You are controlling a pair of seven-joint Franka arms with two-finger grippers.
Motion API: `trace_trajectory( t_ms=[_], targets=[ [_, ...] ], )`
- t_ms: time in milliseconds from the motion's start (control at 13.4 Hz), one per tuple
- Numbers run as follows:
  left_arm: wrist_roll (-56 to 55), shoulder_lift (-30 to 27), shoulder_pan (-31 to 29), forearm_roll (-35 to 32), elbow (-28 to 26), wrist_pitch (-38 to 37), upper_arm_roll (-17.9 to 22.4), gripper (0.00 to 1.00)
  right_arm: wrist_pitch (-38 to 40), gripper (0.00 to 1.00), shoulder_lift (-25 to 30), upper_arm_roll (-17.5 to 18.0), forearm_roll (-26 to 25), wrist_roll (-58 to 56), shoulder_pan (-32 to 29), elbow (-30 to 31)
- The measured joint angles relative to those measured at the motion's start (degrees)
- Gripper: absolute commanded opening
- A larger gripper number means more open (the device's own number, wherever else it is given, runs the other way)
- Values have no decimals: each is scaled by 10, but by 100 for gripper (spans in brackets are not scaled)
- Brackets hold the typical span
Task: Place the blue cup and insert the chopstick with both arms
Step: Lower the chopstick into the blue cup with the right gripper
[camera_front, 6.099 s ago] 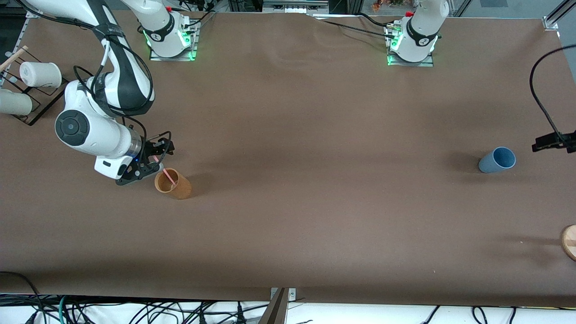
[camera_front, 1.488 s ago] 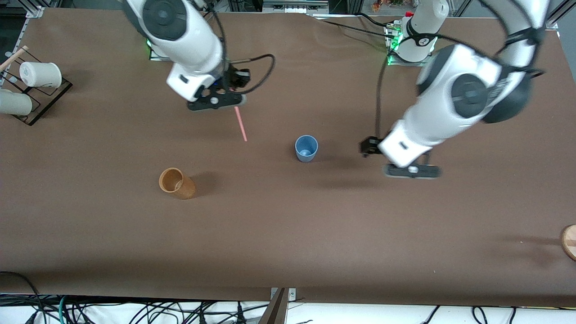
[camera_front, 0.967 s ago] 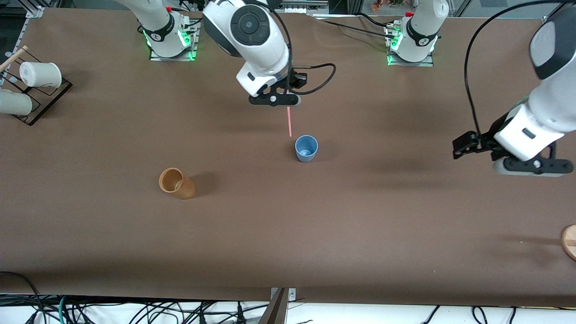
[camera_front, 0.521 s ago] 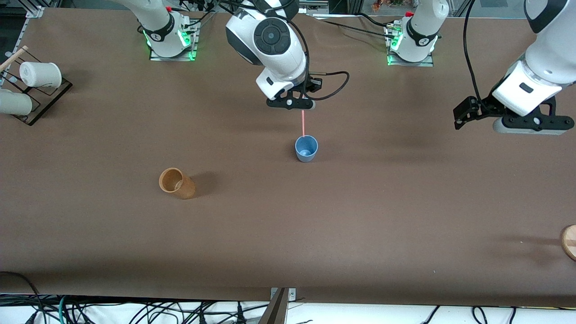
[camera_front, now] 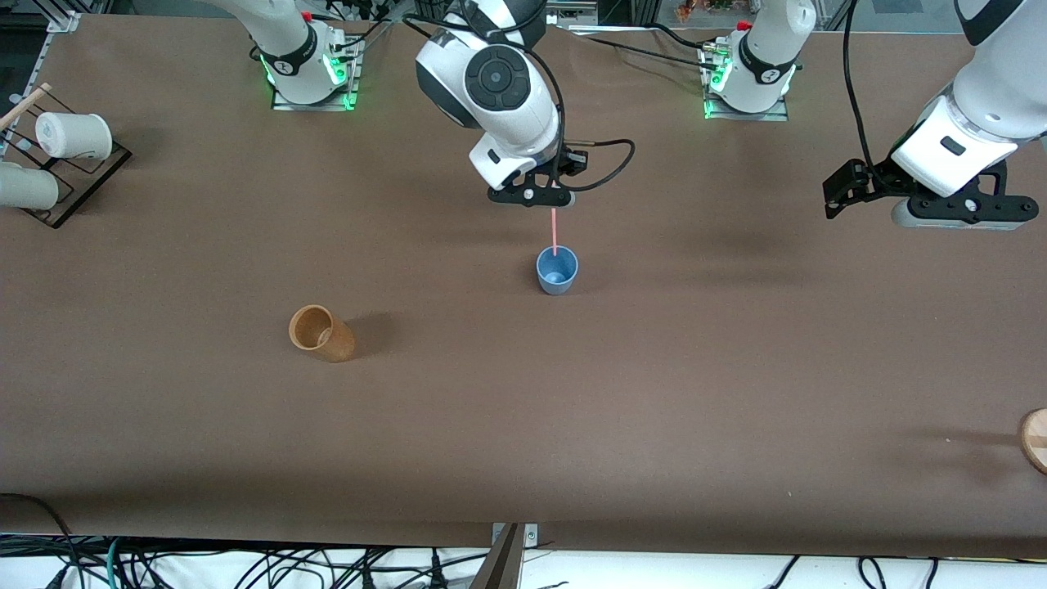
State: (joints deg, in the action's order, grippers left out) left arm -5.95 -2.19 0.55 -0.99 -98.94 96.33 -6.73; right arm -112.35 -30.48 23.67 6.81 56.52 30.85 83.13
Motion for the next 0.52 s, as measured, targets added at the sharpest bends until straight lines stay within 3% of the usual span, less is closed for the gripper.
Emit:
trace_trajectory(
  t_ms=[74, 149, 223, 298, 521],
  targets=[
    [0, 0, 0, 0, 0, -5, 0, 100, -4, 0, -7, 0, -4, 0, 0, 0],
    [0, 0, 0, 0, 0, -7, 0, 100, -8, 8, -14, 0, -9, 0, 0, 0],
    [0, 0, 0, 0, 0, -8, 0, 100, -13, 48, -20, 0, -14, 0, 0, 0],
    [0, 0, 0, 0, 0, -8, 0, 100, -16, 96, -25, 0, -17, 0, 0, 0],
    [0, 0, 0, 6, 1, -9, 0, 100, -20, 100, -28, -3, -21, 0, -4, -8]
  ],
)
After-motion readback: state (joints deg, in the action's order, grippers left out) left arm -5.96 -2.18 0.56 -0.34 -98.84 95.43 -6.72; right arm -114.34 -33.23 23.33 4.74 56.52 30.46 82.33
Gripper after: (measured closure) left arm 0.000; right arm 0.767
